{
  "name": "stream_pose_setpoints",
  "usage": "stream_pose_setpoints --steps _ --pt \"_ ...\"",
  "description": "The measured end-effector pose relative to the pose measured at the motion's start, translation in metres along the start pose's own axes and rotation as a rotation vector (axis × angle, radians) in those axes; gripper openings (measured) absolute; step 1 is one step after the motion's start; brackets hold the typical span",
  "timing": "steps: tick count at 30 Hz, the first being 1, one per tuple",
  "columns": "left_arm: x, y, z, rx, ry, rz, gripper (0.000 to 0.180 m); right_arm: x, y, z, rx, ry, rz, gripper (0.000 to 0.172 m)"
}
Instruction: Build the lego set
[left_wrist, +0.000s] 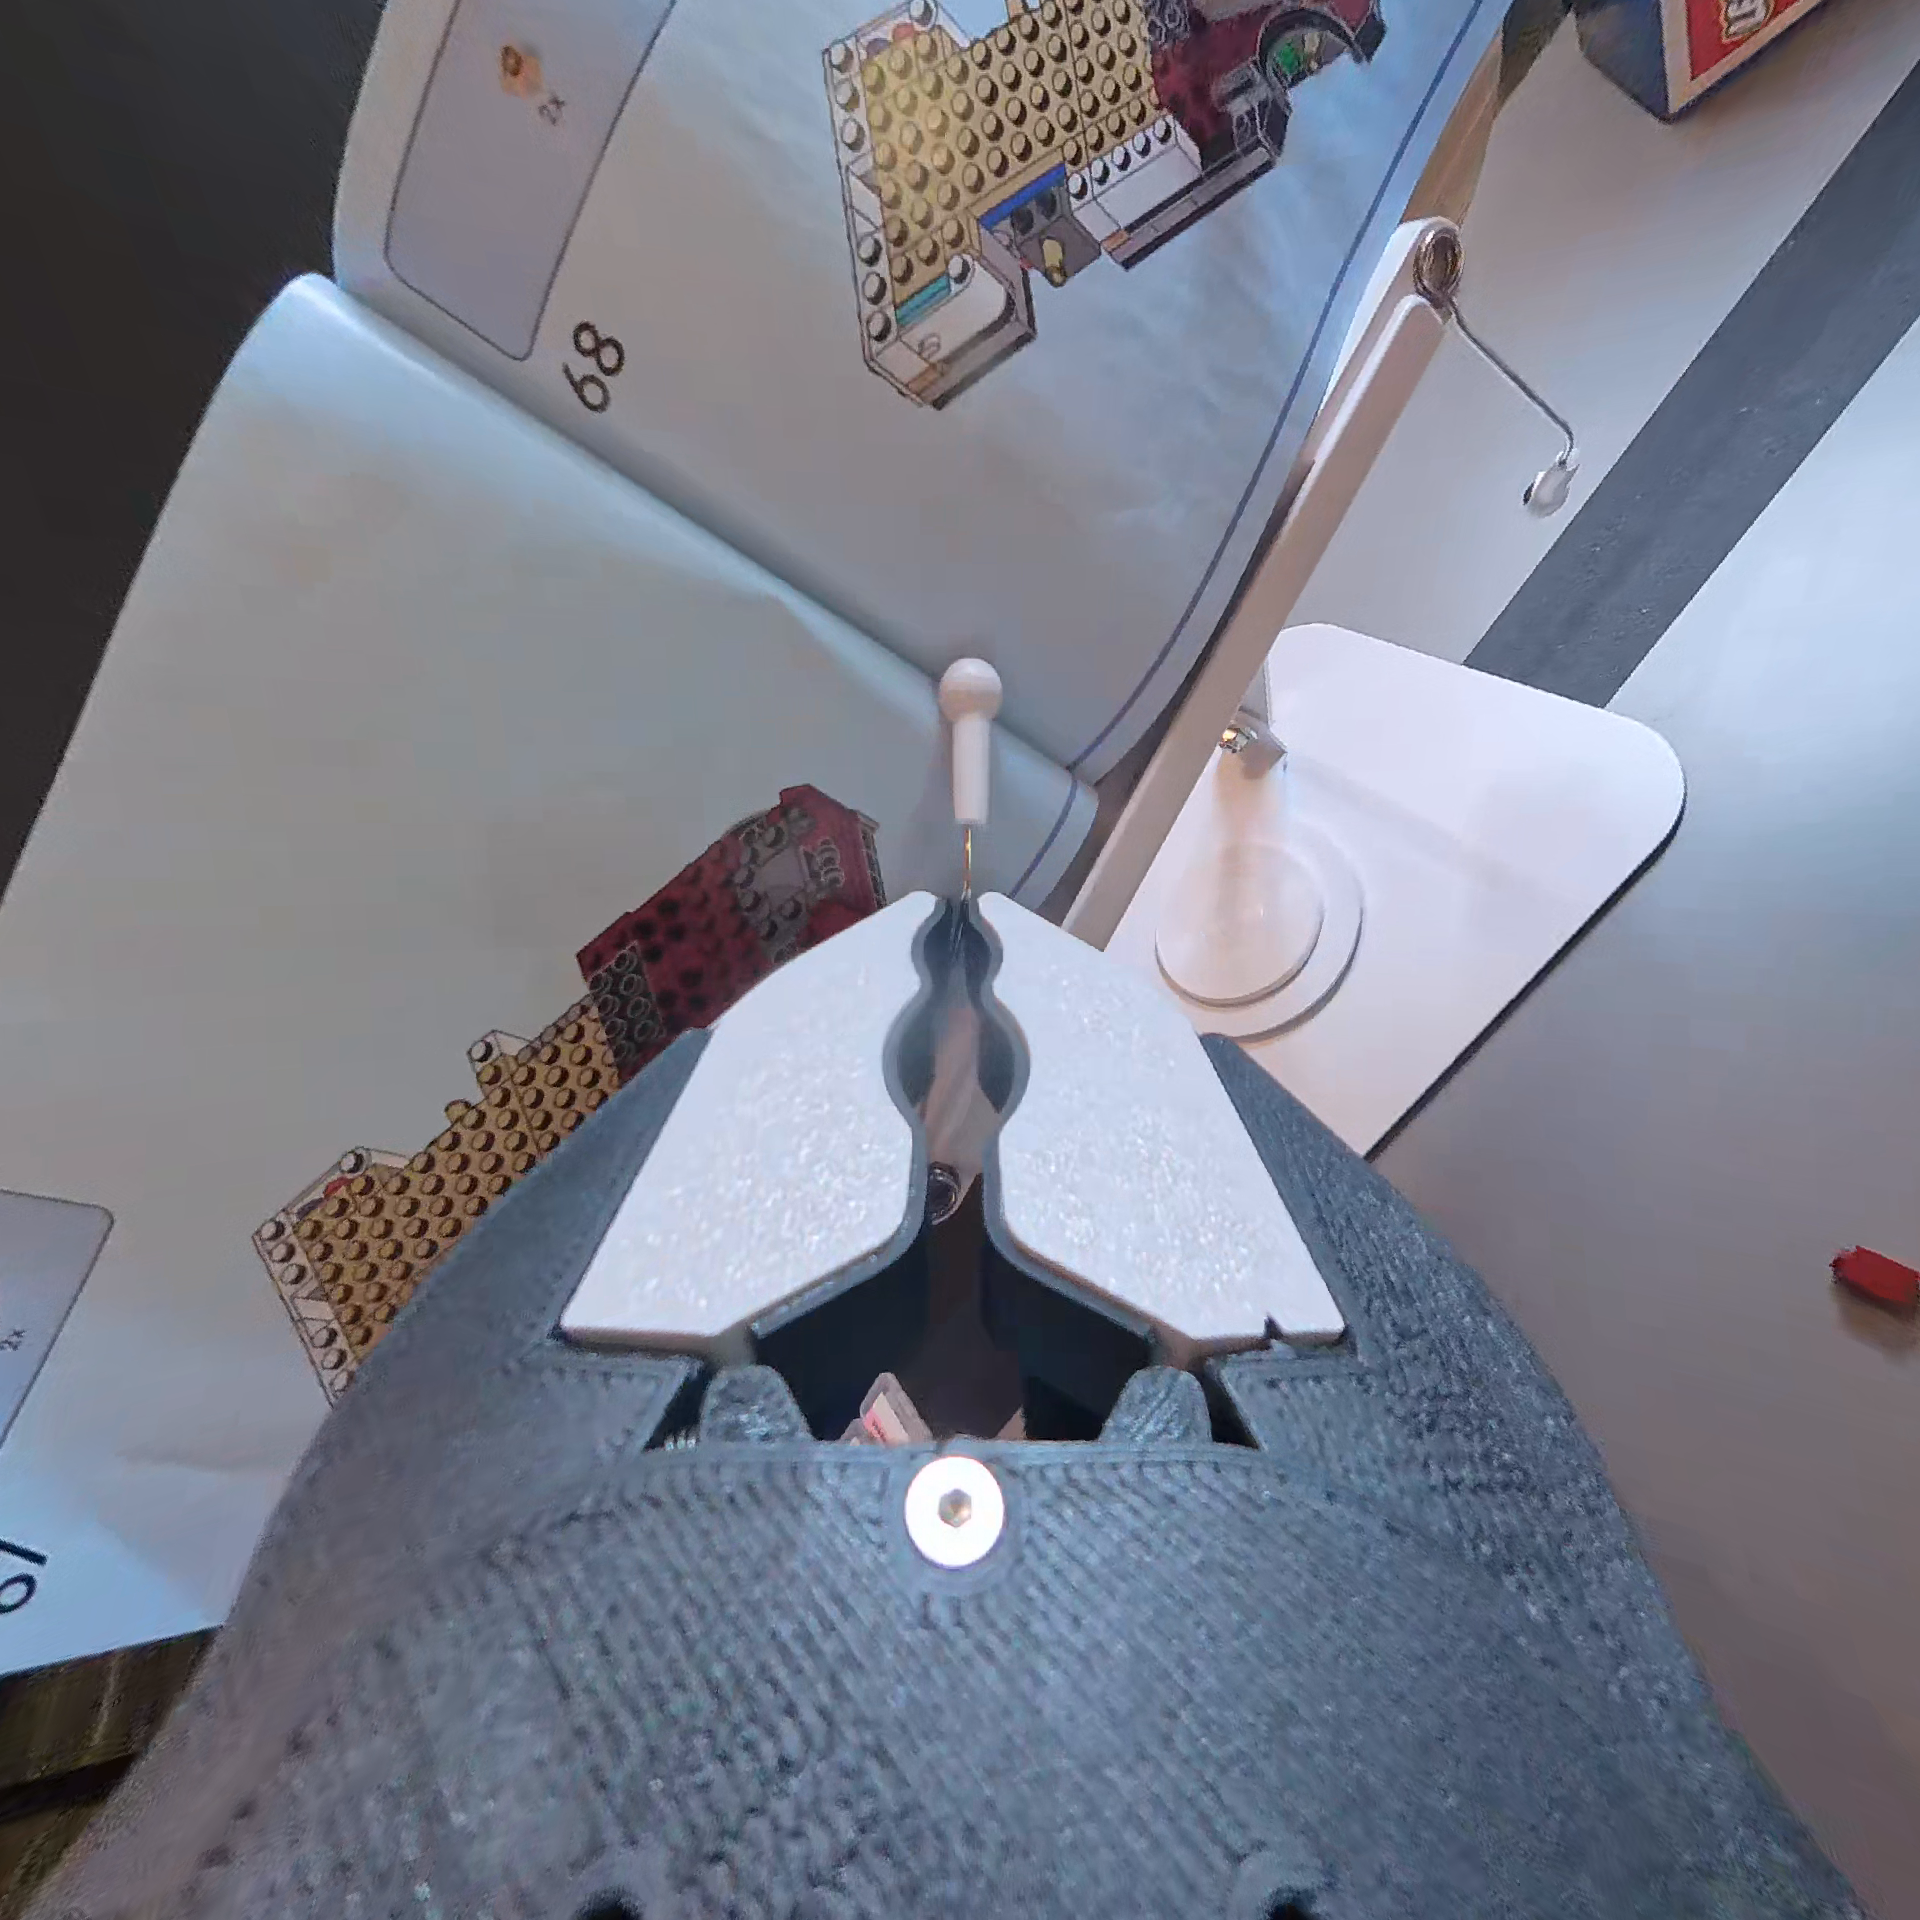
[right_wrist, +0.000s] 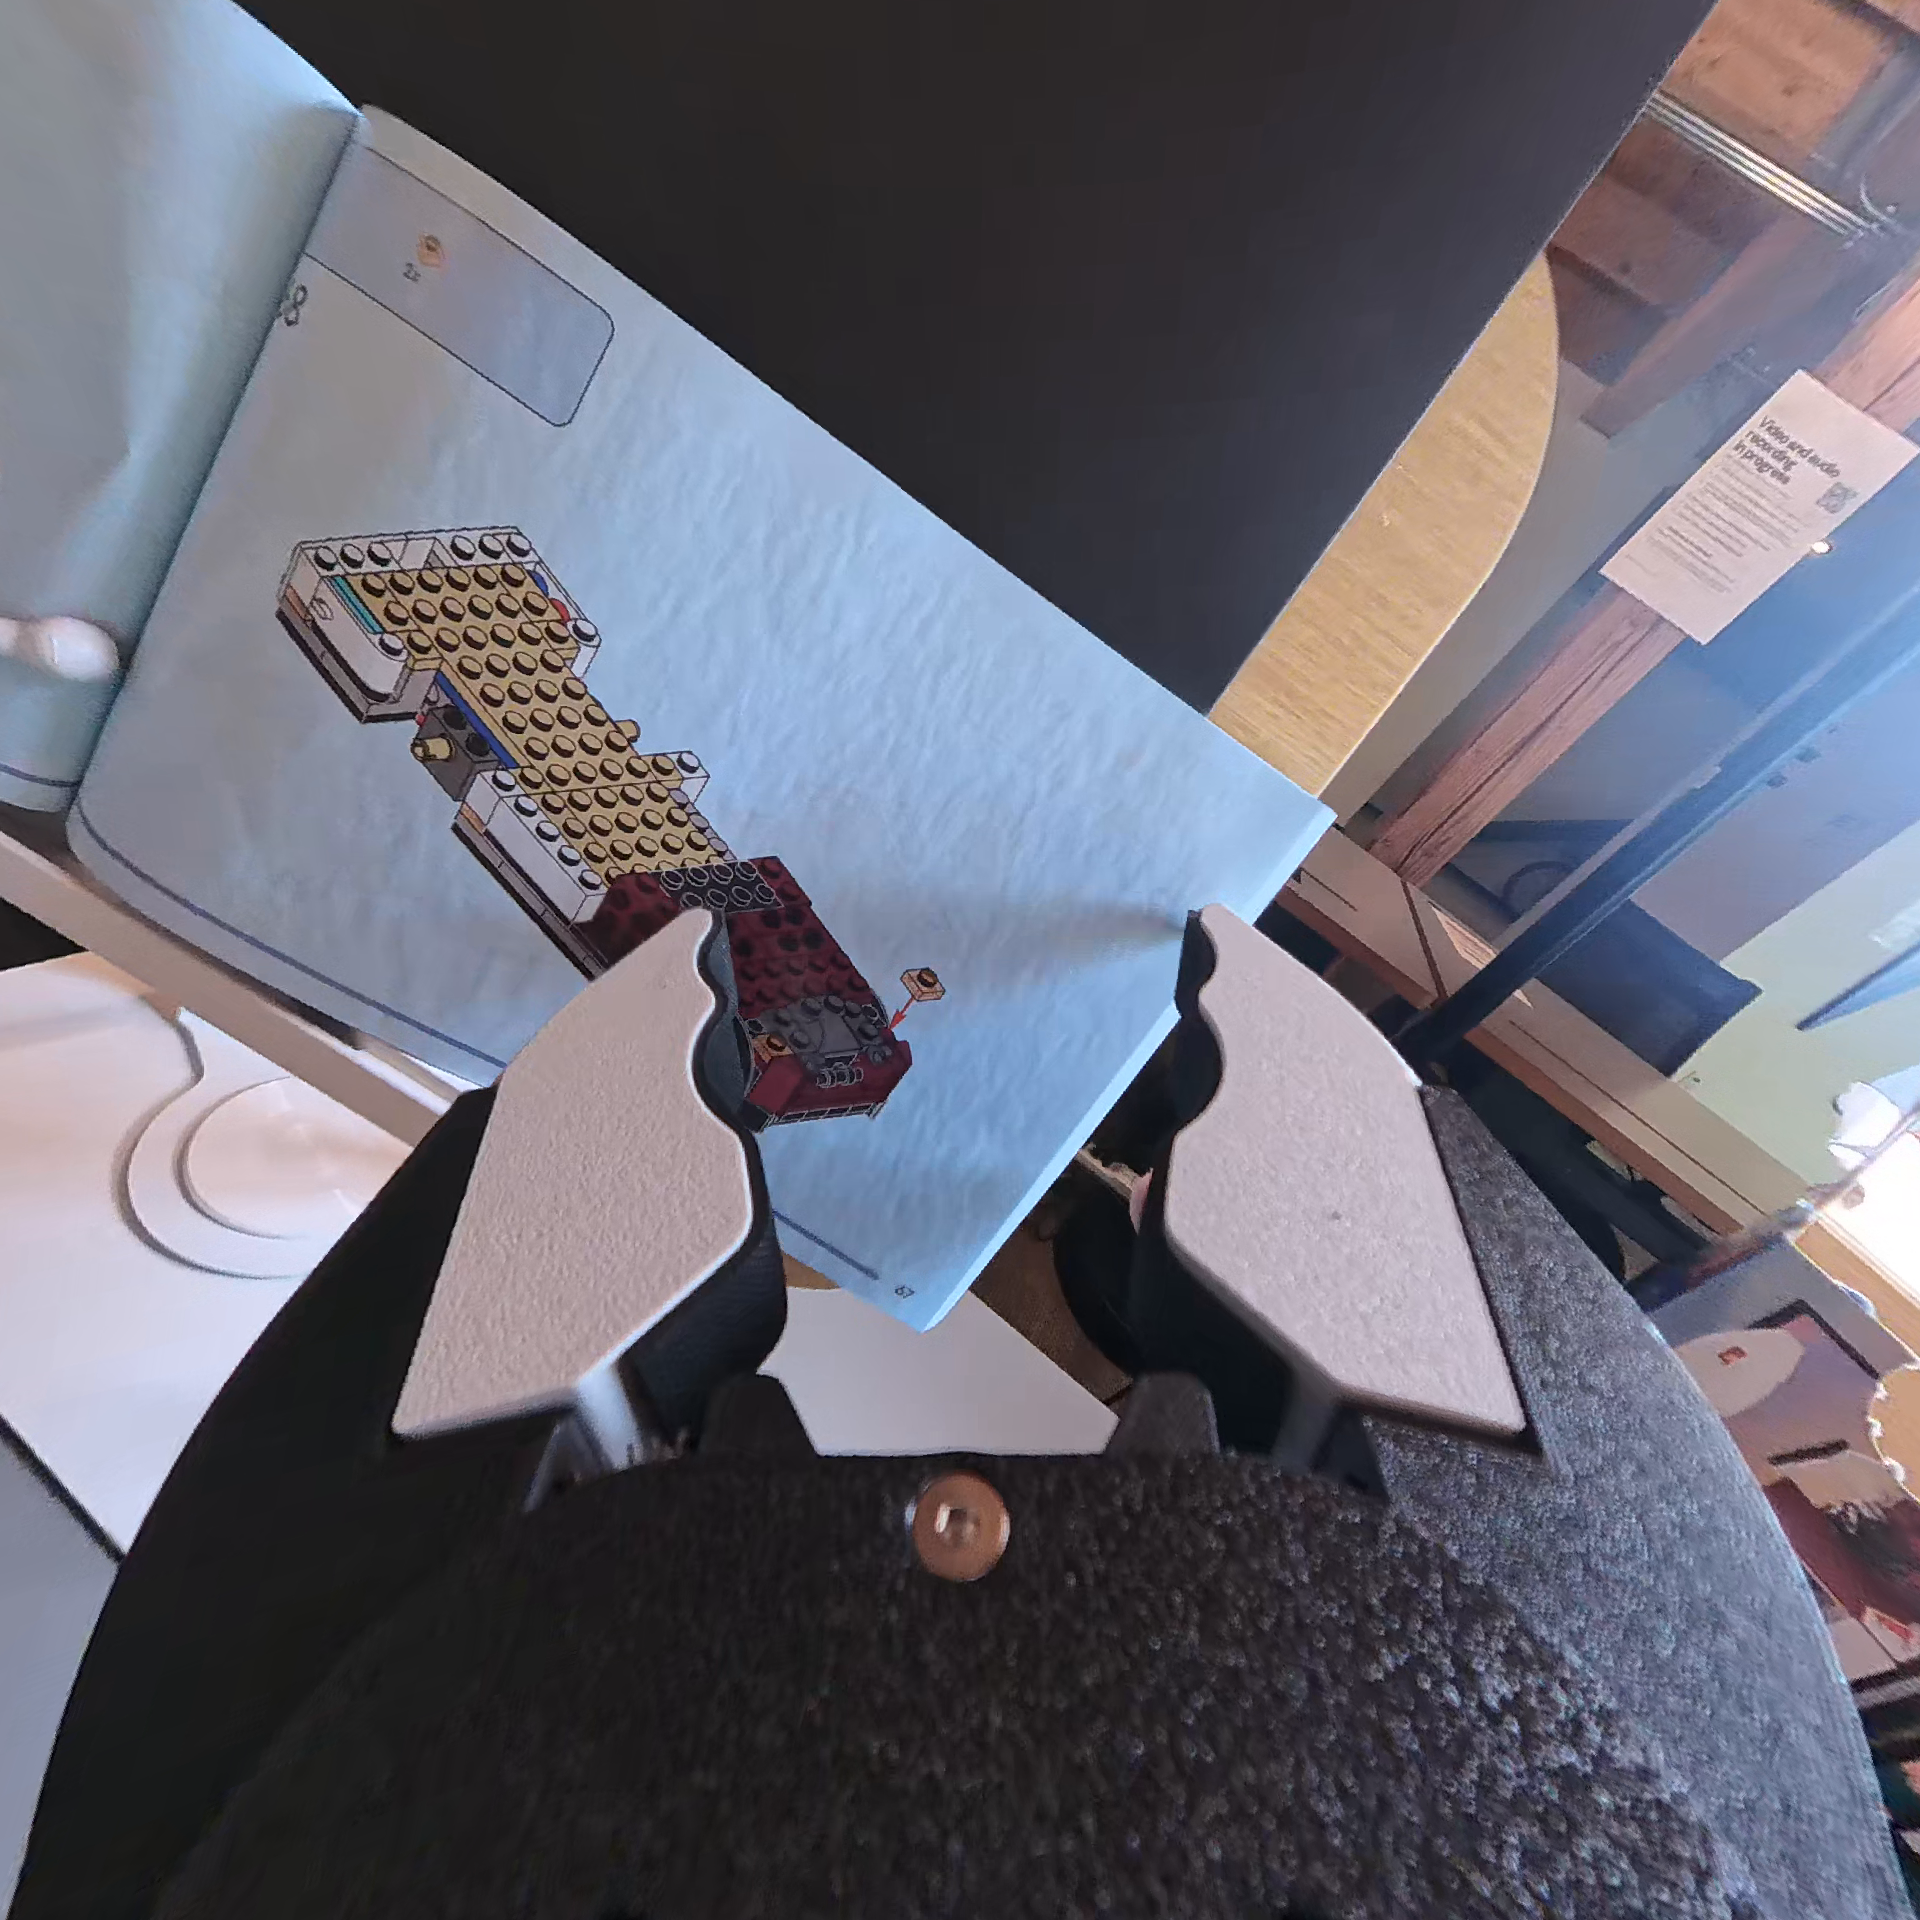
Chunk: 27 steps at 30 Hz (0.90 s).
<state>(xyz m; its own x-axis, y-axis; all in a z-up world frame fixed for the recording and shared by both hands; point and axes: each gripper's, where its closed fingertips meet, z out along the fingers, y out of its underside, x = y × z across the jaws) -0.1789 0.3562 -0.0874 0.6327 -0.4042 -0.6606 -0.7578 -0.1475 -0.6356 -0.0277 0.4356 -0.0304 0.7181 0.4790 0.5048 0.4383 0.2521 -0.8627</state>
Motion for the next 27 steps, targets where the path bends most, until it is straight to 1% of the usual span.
stream_pose_setpoints --steps 3,4,6,8,10,12,13,14,16,19,22,24,26,27 --pt "-0.008 -0.002 -0.006 0.052 -0.026 -0.095 0.002 0.000 0.000 0.001 -0.006 0.000 0.005 0.082" --pt "-0.015 -0.001 -0.009 0.074 -0.045 -0.158 0.002 0.000 0.000 0.001 -0.009 -0.002 0.006 0.082" --pt "-0.029 0.004 -0.017 0.119 -0.049 -0.335 0.002 0.000 -0.001 0.001 -0.011 -0.004 0.003 0.081" --pt "-0.042 0.016 -0.025 0.144 -0.063 -0.519 0.003 0.000 -0.002 0.000 -0.014 -0.011 -0.006 0.081" --pt "-0.050 0.036 -0.032 0.132 -0.077 -0.678 0.007 0.001 -0.001 0.000 -0.021 -0.017 -0.012 0.081" --pt "-0.053 0.055 -0.041 0.131 -0.067 -0.802 0.013 0.002 -0.002 -0.001 -0.023 -0.026 -0.015 0.082" --pt "-0.060 0.061 -0.049 0.157 -0.097 -0.835 0.017 0.002 -0.002 -0.001 -0.021 -0.035 -0.014 0.082" --pt "-0.067 0.065 -0.059 0.174 -0.131 -0.844 0.023 0.003 -0.003 -0.001 -0.018 -0.042 -0.015 0.082" --pt "-0.082 0.066 -0.077 0.206 -0.197 -0.806 0.029 0.005 -0.008 -0.002 -0.006 -0.046 -0.027 0.082" --pt "-0.086 0.055 -0.083 0.203 -0.195 -0.729 0.036 0.008 -0.015 0.000 0.010 -0.040 -0.017 0.083" --pt "-0.078 0.042 -0.072 0.190 -0.175 -0.649 0.035 0.007 -0.020 0.003 0.006 -0.047 0.020 0.086" --pt "-0.067 0.034 -0.063 0.181 -0.176 -0.537 0.027 0.005 -0.021 0.004 0.001 -0.048 0.025 0.087" --pt "-0.053 0.042 -0.047 0.095 -0.158 -0.476 0.028 0.006 -0.020 0.006 -0.008 -0.044 0.027 0.087" --pt "-0.049 0.050 -0.040 0.060 -0.150 -0.487 0.026 0.007 -0.019 0.006 -0.010 -0.036 0.030 0.088"
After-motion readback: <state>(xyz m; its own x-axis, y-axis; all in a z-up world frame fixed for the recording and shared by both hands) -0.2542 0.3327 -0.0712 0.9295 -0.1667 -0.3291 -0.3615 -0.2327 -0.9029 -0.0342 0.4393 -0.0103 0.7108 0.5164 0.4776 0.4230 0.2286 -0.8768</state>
